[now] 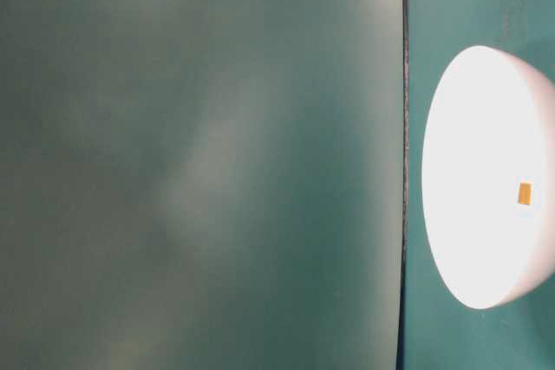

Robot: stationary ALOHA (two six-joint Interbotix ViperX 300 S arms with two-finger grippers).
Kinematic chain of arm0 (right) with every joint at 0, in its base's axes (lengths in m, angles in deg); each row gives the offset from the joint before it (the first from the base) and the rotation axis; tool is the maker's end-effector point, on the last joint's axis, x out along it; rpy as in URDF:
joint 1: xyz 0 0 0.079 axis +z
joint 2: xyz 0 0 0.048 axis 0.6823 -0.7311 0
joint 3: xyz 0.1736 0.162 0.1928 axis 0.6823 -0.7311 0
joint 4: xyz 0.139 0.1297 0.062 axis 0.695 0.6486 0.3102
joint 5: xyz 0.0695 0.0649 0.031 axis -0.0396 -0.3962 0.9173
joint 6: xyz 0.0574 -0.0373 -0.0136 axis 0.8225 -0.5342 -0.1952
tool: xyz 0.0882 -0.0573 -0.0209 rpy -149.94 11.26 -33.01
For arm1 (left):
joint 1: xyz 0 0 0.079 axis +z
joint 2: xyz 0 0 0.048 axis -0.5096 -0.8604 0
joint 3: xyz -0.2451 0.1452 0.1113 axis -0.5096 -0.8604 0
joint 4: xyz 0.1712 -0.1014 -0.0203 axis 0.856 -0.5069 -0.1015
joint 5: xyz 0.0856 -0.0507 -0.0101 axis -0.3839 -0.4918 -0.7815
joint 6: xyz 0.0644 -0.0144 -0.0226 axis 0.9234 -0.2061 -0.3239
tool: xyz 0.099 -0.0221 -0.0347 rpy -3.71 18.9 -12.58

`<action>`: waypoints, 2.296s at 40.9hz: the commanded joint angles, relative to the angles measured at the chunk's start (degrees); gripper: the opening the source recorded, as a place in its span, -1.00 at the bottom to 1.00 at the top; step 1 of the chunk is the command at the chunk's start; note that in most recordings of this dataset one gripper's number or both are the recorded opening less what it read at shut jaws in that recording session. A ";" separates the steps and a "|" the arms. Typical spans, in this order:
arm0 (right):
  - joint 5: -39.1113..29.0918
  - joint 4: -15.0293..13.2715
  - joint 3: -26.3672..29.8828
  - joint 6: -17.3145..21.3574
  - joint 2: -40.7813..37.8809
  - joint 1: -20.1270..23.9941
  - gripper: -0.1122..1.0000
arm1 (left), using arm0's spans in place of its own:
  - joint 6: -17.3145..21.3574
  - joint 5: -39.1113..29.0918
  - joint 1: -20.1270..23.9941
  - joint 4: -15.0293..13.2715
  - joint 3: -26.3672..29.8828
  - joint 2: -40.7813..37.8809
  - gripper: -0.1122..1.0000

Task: Grip the spoon and scoop the red block from the bowl with right arm.
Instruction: 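Move the right gripper to the pink spoon handle and close on it, then lift the pink spoon off its rest and swing it over the bowl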

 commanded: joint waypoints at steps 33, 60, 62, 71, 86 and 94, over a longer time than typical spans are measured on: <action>1.32 3.25 1.32 -0.18 -10.02 2.90 0.11 | 0.26 -0.35 -0.09 0.18 1.58 -0.09 -0.80; 3.16 2.29 1.05 -0.62 -10.02 2.90 -0.36 | 0.26 -0.53 -0.09 0.18 1.67 -0.18 -0.80; 3.34 2.20 1.05 -0.62 -10.02 2.90 -0.36 | 0.26 -0.53 -0.09 0.18 1.58 -0.26 -0.80; 5.45 2.20 0.62 -1.67 -7.38 2.90 -0.36 | 0.26 -0.53 -0.09 0.18 1.58 -0.44 -0.80; -3.60 2.37 1.67 -17.67 10.99 -3.69 -0.36 | 0.00 -1.14 -0.09 0.18 1.58 -0.62 -0.80; -18.54 2.29 5.62 -27.69 21.80 -13.18 -0.36 | -0.53 -1.49 -0.09 0.18 1.58 -0.53 -0.80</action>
